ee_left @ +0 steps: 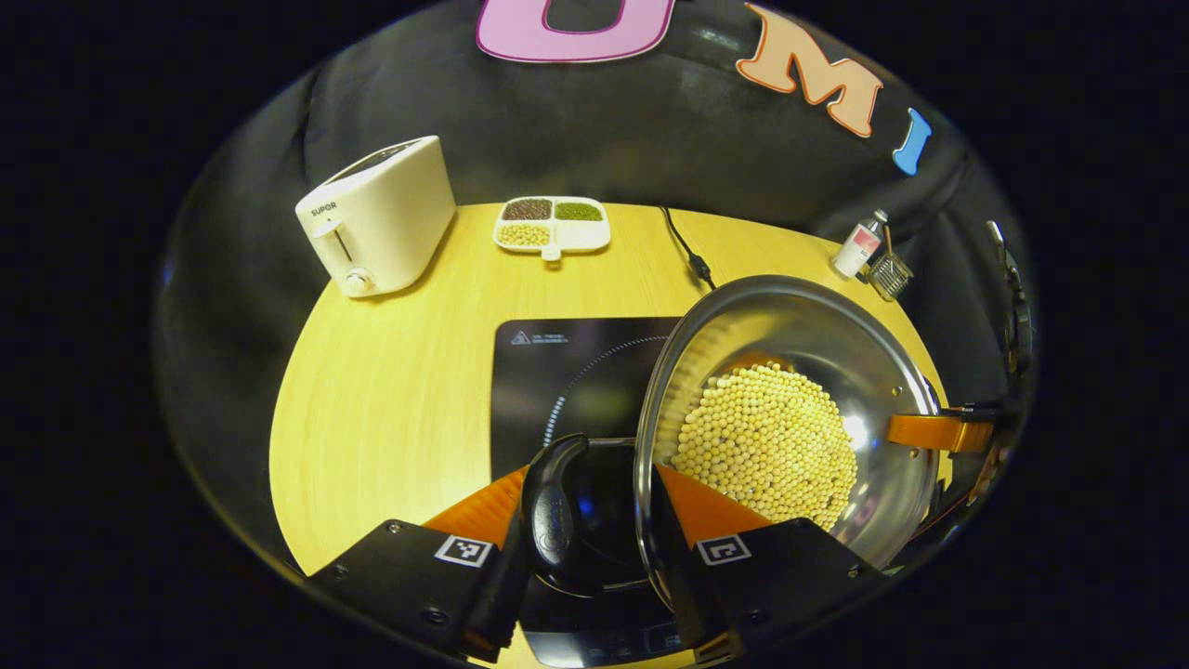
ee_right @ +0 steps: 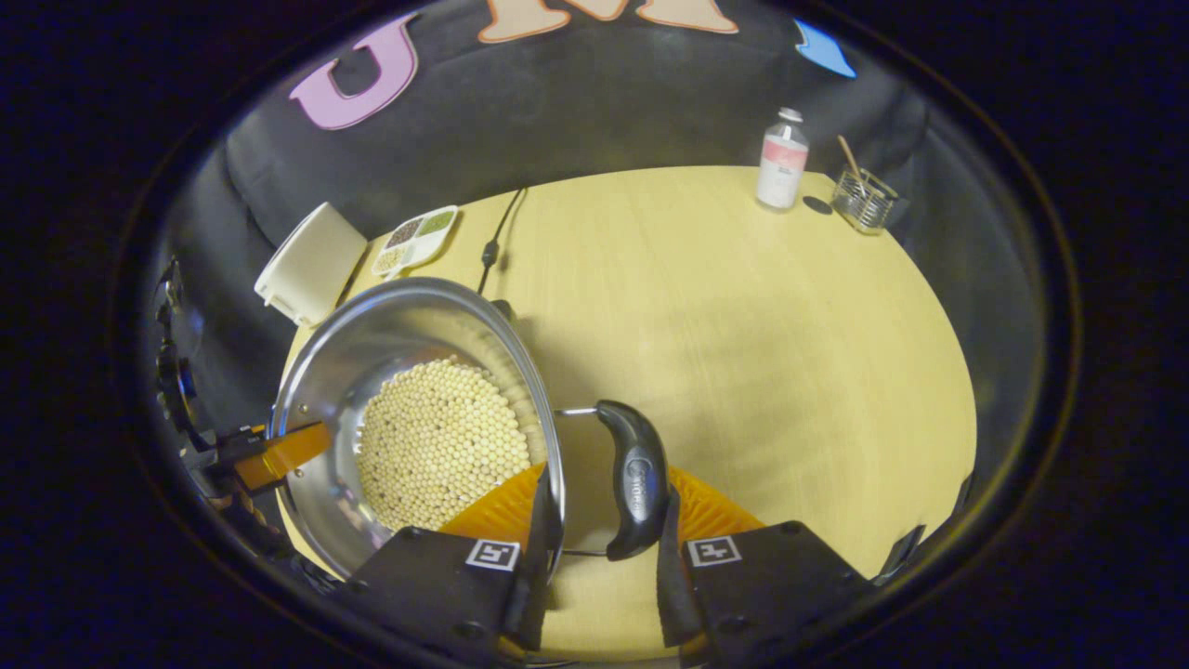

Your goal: First push the handle of the pot to place it horizontally, then grasp the pot with both hands and set it on the induction cooktop.

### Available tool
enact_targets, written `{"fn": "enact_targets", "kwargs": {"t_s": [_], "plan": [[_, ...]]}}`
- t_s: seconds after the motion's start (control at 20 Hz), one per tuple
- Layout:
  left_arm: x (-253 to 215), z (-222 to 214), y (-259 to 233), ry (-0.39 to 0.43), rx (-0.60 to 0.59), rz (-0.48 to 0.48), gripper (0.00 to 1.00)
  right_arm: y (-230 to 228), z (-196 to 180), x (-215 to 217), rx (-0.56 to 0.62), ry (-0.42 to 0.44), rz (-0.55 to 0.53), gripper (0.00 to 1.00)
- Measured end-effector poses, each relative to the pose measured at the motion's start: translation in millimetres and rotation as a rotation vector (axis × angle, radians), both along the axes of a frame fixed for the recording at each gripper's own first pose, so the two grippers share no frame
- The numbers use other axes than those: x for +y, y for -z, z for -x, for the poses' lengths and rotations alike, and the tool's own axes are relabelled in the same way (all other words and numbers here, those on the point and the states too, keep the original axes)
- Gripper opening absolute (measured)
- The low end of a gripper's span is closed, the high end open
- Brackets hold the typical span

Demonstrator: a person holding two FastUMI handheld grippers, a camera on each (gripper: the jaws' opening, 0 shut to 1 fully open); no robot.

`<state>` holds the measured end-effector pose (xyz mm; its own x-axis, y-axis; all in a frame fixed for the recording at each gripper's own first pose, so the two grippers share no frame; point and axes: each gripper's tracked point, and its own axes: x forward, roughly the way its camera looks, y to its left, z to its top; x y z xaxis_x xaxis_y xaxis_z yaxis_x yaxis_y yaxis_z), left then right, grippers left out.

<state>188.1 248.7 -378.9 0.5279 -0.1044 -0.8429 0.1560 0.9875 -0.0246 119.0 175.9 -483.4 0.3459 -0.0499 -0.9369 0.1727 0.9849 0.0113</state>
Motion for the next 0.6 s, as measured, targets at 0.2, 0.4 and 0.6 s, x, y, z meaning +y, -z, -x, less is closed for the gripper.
{"fn": "enact_targets", "kwargs": {"t_s": [0.2,0.4,0.6], "plan": [[21.9,-12.7,-2.9,0.004,-0.030,-0.004,0.65,3.1,-11.4,24.2,0.010,0.000,0.002,0.43],[36.1,-17.9,-5.1,0.015,-0.048,-0.004,0.66,4.3,-14.5,38.3,0.015,0.009,0.001,0.43],[42.4,-18.5,-5.7,0.017,-0.054,-0.003,0.66,2.7,-16.6,46.4,0.013,0.008,0.006,0.43]]}}
